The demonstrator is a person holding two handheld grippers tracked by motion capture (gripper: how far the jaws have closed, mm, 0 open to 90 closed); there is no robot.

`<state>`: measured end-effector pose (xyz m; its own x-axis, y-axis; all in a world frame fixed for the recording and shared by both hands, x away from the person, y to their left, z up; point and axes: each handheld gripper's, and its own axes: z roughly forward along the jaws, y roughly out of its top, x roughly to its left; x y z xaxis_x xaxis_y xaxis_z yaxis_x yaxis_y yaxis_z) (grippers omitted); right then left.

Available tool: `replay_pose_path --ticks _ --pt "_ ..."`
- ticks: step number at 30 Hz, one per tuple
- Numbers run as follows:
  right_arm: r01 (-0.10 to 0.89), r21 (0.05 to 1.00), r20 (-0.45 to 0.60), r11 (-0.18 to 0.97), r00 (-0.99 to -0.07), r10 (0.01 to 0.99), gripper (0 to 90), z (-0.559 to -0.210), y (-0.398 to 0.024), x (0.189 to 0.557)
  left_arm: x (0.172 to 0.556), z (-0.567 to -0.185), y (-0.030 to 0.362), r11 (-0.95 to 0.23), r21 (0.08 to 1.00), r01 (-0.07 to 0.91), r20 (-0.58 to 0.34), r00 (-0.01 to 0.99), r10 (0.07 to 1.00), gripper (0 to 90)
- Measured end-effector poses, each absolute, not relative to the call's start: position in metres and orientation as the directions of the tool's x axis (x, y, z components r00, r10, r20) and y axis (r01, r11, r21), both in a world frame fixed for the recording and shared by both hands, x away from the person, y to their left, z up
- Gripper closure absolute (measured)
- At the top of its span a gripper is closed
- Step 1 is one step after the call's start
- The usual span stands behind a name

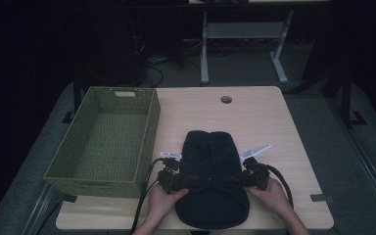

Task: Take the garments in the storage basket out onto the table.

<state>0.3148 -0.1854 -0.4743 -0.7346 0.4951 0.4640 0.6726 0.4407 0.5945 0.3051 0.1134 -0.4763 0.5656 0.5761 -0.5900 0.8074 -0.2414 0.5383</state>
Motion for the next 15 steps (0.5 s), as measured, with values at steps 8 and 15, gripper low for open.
replay_pose_path --ticks 8,15 --pt "0.646 0.582 0.448 0.495 -0.762 0.468 81.1 -0.47 -0.187 0.295 0.285 -0.469 0.114 -0.245 0.571 0.783 -0.579 0.596 0.556 72.4" --pt "0.638 0.663 0.439 0.392 -0.756 0.486 81.3 -0.439 -0.186 0.321 0.318 -0.445 0.112 -0.137 0.644 0.753 -0.566 0.589 0.577 72.6"
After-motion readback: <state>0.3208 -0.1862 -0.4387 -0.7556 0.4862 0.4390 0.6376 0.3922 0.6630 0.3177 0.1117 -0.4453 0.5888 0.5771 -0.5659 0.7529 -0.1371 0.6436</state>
